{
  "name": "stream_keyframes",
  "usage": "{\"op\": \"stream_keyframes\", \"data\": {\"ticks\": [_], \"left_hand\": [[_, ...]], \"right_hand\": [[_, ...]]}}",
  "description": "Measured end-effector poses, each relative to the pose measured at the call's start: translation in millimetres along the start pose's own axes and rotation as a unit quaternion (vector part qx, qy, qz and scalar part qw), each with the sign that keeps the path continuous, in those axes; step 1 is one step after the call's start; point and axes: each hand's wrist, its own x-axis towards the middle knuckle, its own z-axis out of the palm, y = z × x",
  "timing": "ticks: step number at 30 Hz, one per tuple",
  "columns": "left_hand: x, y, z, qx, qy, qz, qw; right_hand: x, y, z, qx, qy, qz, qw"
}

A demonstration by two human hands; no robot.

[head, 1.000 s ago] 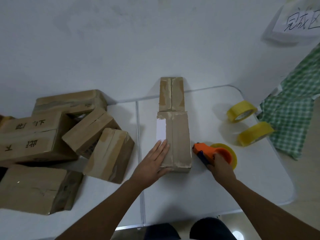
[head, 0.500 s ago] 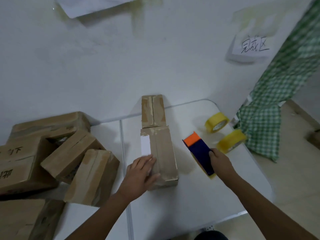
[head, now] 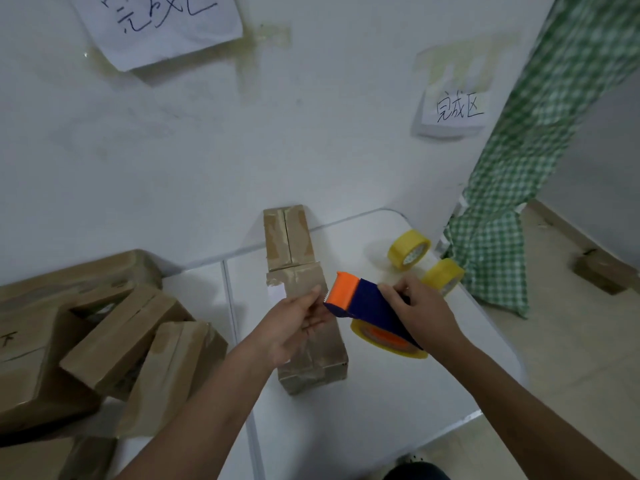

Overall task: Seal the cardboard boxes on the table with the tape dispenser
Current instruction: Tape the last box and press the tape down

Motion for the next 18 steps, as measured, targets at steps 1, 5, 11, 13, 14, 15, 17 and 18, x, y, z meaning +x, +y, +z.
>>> {"op": "stream_keyframes", "data": {"ticks": [1,5,11,13,14,15,17,18], "left_hand": [[-1,1,1,-0.002,-0.001,-0.001,1.000],[-2,3,-1,-0.026,0.005,-0.001,1.000],[-1,1,-4,-0.012,0.009,0.003,1.000],[-2,-2,-3,0.021,0.018,0.018,0.999],[-2,-3,-3,0.044,0.026,0.029,0.998],[-2,-5,-2,0.066,0.035,0.040,0.996],[-2,-7,-1,0.083,0.049,0.052,0.994],[-2,-7,0,0.081,0.054,0.052,0.994]], "right_hand": [[0,-1,0,0.000,0.001,-0.002,1.000],[1,-5,1,-0.005,-0.011,-0.007,1.000],[4,-10,1,0.000,-0.029,-0.003,1.000],[4,-11,0,-0.001,-0.031,-0.003,1.000],[5,-11,0,-0.003,-0.034,-0.003,0.999],[5,-11,0,-0.007,-0.037,-0.003,0.999],[5,-10,1,-0.010,-0.044,-0.002,0.999],[5,-10,1,-0.009,-0.045,-0.002,0.999]]}}
